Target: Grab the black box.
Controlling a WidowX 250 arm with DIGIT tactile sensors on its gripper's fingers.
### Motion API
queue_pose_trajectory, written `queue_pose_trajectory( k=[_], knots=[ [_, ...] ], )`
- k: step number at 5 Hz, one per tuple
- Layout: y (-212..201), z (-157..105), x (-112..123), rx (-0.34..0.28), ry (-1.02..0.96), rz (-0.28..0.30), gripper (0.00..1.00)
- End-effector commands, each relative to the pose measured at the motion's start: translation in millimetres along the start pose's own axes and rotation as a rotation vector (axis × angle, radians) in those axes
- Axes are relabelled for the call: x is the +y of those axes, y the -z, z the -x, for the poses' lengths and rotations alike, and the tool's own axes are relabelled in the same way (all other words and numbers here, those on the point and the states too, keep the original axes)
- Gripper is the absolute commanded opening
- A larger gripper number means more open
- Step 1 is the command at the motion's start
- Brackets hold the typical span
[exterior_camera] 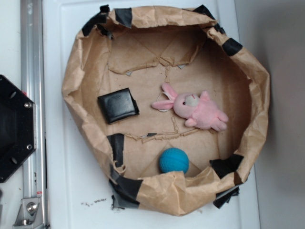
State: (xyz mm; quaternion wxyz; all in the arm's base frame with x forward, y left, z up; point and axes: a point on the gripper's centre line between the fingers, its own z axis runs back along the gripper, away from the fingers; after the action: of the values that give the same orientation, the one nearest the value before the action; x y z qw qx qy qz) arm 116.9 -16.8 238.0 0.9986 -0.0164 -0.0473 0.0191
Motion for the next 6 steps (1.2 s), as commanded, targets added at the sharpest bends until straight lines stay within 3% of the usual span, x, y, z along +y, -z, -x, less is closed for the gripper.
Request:
queue_pose_trajectory(
  k=[1, 2, 3, 5, 6],
  knots=[
    [0, 0, 0, 0.0, 0.0, 0.0, 1.0],
    [34, -32, 13, 0.057, -0.047, 0.017, 1.0],
    [32, -28, 17, 0.11, -0.024, 0.029, 1.0],
    [32, -28, 17, 0.11, -0.024, 0.029, 1.0],
    [62, -69, 38, 0.024, -0.111, -0.025, 1.0]
  ],
)
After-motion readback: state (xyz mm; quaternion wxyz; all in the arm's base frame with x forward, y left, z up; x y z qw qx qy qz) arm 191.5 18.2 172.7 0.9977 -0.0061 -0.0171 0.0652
